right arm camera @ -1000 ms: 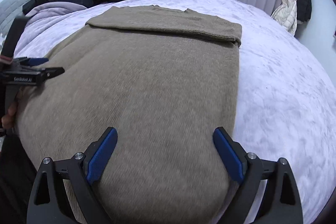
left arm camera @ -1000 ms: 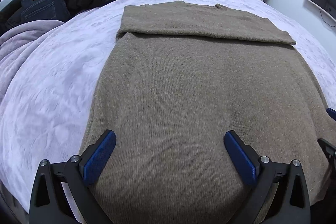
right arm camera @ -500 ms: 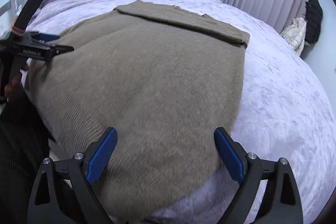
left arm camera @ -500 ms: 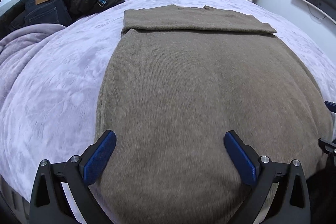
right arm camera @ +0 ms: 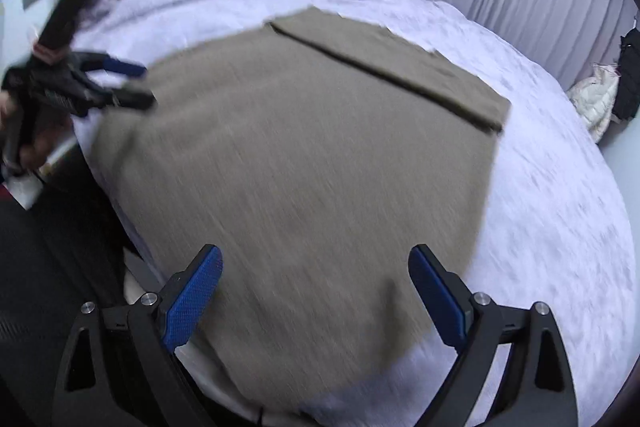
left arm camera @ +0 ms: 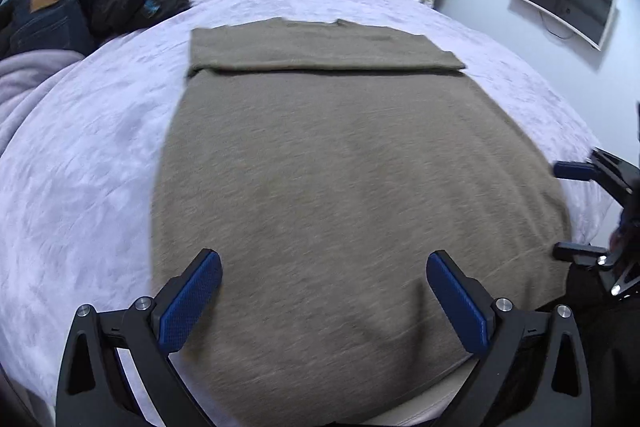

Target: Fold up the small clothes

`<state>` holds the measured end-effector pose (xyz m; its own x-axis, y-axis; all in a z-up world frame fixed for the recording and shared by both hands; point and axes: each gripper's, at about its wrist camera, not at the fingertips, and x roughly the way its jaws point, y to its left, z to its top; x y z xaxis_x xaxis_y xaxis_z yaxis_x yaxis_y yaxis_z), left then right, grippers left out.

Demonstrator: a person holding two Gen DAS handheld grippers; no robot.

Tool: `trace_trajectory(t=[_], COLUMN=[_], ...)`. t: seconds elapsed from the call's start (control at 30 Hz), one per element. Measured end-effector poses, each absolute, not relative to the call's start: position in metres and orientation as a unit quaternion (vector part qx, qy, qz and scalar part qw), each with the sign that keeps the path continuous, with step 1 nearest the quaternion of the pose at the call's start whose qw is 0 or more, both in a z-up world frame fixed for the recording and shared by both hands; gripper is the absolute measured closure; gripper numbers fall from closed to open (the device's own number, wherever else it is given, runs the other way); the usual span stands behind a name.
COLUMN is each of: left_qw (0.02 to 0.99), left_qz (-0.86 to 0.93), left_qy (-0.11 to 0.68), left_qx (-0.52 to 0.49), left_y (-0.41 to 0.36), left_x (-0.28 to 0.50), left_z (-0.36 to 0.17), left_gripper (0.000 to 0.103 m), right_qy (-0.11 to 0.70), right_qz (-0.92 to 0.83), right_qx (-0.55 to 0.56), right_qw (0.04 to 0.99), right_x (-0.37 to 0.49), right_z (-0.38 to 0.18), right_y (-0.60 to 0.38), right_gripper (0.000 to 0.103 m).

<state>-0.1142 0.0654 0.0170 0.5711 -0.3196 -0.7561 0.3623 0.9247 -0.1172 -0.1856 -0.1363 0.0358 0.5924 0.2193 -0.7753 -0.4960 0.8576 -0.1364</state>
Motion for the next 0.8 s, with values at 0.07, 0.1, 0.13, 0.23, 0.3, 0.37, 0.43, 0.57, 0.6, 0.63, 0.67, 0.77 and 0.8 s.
trace_trajectory(t=[0.07,0.1,0.13,0.23,0.3,0.37,0.43,0.57,0.6,0.63,0.67,0.77,0.8], left_qw=[0.886,0.884,0.881,0.871,0.874,0.872,0.87,0.868,0.868,0.869,0.869,0.87,0.87], left_qz=[-0.205,-0.212,-0.214,-0.203,-0.211,-0.211,-0.211,-0.209,-0.208,-0.207,-0.205,-0.196,-0.192], left_qy=[0.415,0.414,0.417,0.437,0.43,0.436,0.438,0.436,0.436,0.437,0.437,0.44,0.441], left_qx=[0.044,0.054,0.065,0.093,0.08,0.071,0.076,0.111,0.113,0.111,0.107,0.104,0.107], left_y=[0.048,0.04,0.033,0.03,0.044,0.057,0.063,0.061,0.062,0.062,0.062,0.067,0.069], left_x=[-0.114,-0.115,-0.115,-0.118,-0.126,-0.131,-0.136,-0.143,-0.144,-0.144,-0.144,-0.148,-0.151], left_z=[0.018,0.017,0.014,-0.007,-0.009,-0.011,-0.014,-0.017,-0.018,-0.017,-0.017,-0.017,-0.016], left_gripper=[0.0,0.0,0.0,0.0,0.0,0.0,0.0,0.0,0.0,0.0,0.0,0.0,0.0], right_qy=[0.399,0.397,0.4,0.419,0.407,0.407,0.404,0.4,0.4,0.399,0.399,0.4,0.402], right_qz=[0.22,0.222,0.22,0.218,0.224,0.224,0.22,0.206,0.202,0.198,0.195,0.191,0.19], right_qx=[-0.171,-0.177,-0.183,-0.189,-0.183,-0.188,-0.196,-0.22,-0.227,-0.231,-0.235,-0.252,-0.264], right_qw=[0.874,0.873,0.871,0.861,0.866,0.865,0.866,0.865,0.865,0.865,0.864,0.86,0.856], right_x=[-0.174,-0.169,-0.163,-0.155,-0.162,-0.171,-0.183,-0.201,-0.205,-0.206,-0.209,-0.215,-0.217], right_z=[0.032,0.028,0.022,0.002,0.002,0.002,-0.002,-0.006,-0.007,-0.007,-0.008,-0.008,-0.007], right_y=[-0.122,-0.115,-0.109,-0.103,-0.111,-0.12,-0.13,-0.148,-0.151,-0.154,-0.156,-0.161,-0.162], right_gripper=[0.007,0.007,0.007,0.007,0.007,0.007,0.007,0.007,0.007,0.007,0.007,0.007,0.007])
